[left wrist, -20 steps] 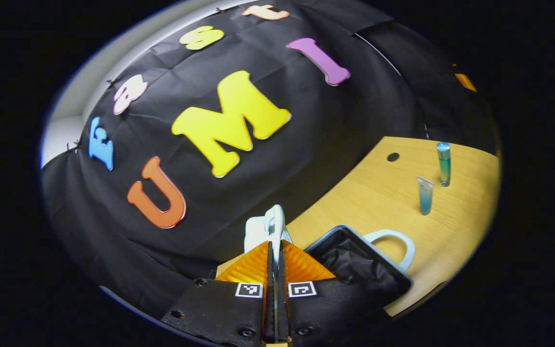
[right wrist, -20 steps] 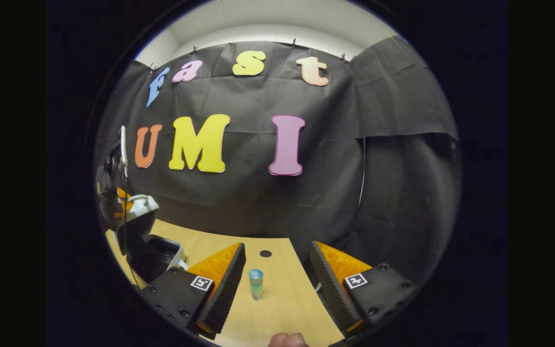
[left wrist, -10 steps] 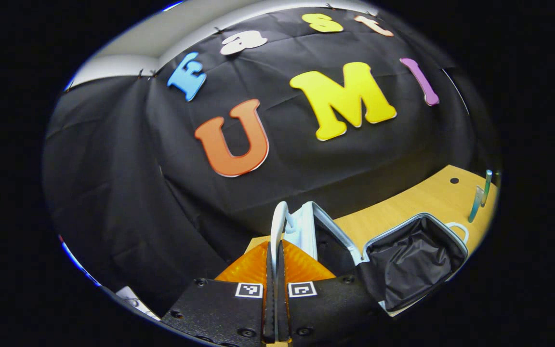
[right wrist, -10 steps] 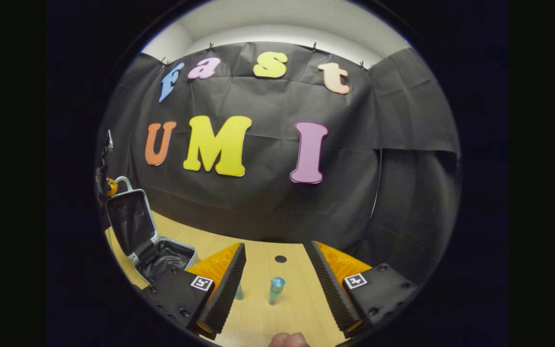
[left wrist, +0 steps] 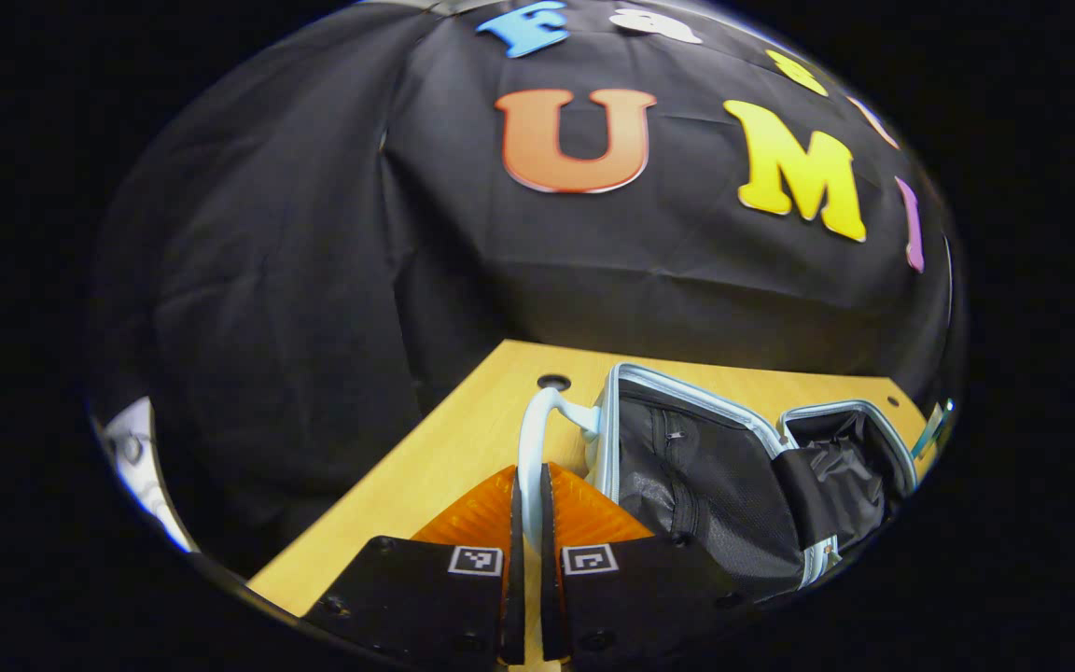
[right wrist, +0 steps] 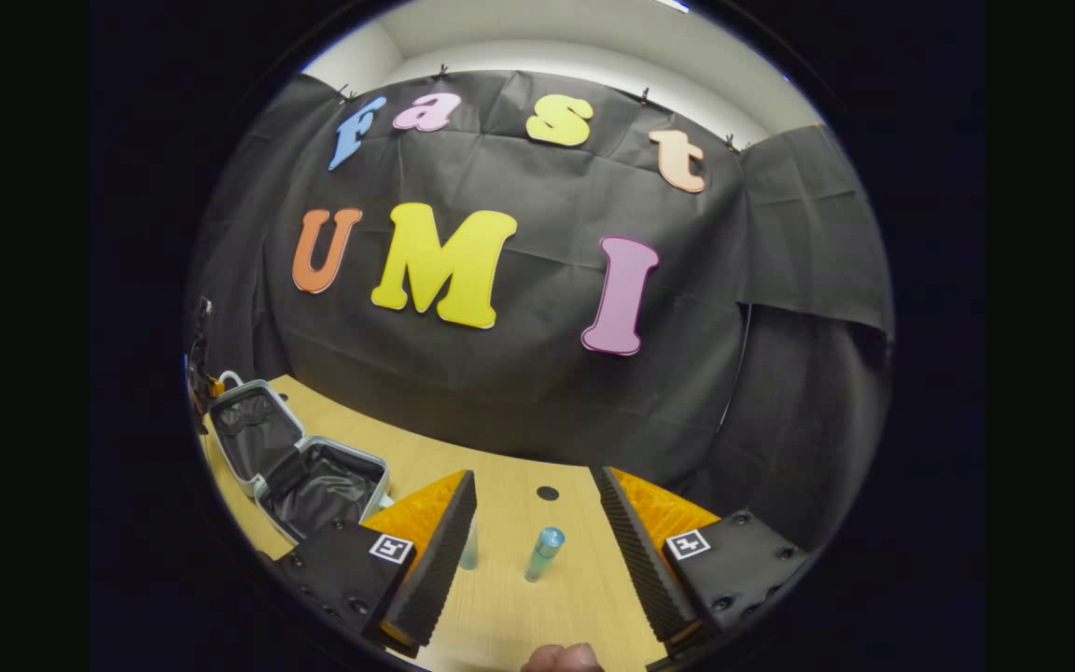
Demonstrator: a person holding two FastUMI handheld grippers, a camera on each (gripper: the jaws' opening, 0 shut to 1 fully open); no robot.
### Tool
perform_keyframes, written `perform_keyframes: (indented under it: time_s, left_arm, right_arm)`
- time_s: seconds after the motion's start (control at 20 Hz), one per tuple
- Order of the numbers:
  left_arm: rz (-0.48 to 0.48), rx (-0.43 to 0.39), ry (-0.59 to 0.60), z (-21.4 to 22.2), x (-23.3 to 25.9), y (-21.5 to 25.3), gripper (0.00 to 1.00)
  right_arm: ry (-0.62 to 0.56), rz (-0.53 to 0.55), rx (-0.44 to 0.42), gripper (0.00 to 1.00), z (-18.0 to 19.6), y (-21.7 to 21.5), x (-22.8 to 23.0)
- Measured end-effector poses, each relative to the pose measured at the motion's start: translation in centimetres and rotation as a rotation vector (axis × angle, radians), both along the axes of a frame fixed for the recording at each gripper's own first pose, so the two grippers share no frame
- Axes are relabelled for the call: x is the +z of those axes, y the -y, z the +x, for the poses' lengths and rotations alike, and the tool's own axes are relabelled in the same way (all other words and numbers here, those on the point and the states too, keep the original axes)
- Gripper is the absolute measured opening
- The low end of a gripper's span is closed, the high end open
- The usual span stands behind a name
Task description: First open the suitcase, pack the skin care products into it, and then close the suitcase.
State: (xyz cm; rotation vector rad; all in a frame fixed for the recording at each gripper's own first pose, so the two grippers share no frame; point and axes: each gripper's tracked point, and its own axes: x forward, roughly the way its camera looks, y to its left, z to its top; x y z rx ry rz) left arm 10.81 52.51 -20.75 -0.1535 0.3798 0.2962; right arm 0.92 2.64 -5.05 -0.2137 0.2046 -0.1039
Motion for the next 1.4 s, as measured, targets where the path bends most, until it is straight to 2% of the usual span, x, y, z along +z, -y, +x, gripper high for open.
perform_keyframes:
  time_s: [0.1,0.2,0.35,0.4,0.45,0.5,0.55,0.6,0.65,0.85,1.1,1.2,1.35,1.4]
  left_arm:
    - [-0.128,0.027,-0.011,0.0,-3.0,-0.3,0.1]
    - [-0.207,0.043,-0.014,0.0,-5.1,-0.5,0.12]
    - [-0.224,0.061,-0.028,-0.4,-6.2,-0.6,0.2]
    - [-0.213,0.064,-0.036,-0.8,-5.9,-0.9,0.16]
    - [-0.204,0.059,-0.032,-1.1,-5.4,-0.8,0.21]
    - [-0.186,0.052,-0.026,-1.2,-4.6,-0.6,0.45]
    - [-0.161,0.051,-0.026,-1.4,-3.7,-0.4,0.55]
    - [-0.129,0.053,-0.024,-1.8,-2.6,-0.1,0.72]
    - [-0.1,0.051,-0.015,-2.1,-1.0,0.4,0.93]
    - [0.01,0.058,0.106,-4.1,7.6,5.7,0.93]
    - [0.072,0.014,0.21,-5.7,14.9,17.0,0.98]
    - [0.135,-0.019,0.23,-6.5,16.6,21.1,0.98]
    - [0.224,-0.106,0.233,-6.4,17.0,28.3,0.98]
    - [0.228,-0.146,0.228,-6.0,16.8,30.7,0.98]
  right_arm:
    - [-0.007,-0.002,0.007,0.81,0.4,-0.6,-0.1]
    - [-0.01,0.0,0.015,0.8,0.7,-1.1,-0.2]
    - [-0.012,0.004,0.033,0.8,0.9,-1.7,-0.4]
    - [-0.014,0.007,0.036,0.8,1.0,-1.8,-0.4]
    - [-0.017,0.015,0.039,0.79,1.1,-1.8,-0.6]
    - [-0.02,0.025,0.041,0.79,1.2,-1.8,-0.7]
    - [-0.025,0.033,0.044,0.79,1.3,-1.7,-1.0]
    - [-0.027,0.043,0.045,0.8,1.4,-1.5,-1.1]
    - [-0.024,0.055,0.045,0.8,1.4,-1.3,-1.0]
    - [0.013,0.079,0.05,0.8,1.4,0.4,-0.6]
    - [0.002,0.144,0.043,0.8,1.5,3.6,-2.1]
    - [-0.005,0.16,0.04,0.8,1.3,5.0,-2.8]
    - [-0.011,0.172,0.041,0.8,0.9,7.2,-3.7]
    - [-0.018,0.175,0.044,0.8,0.8,7.9,-4.1]
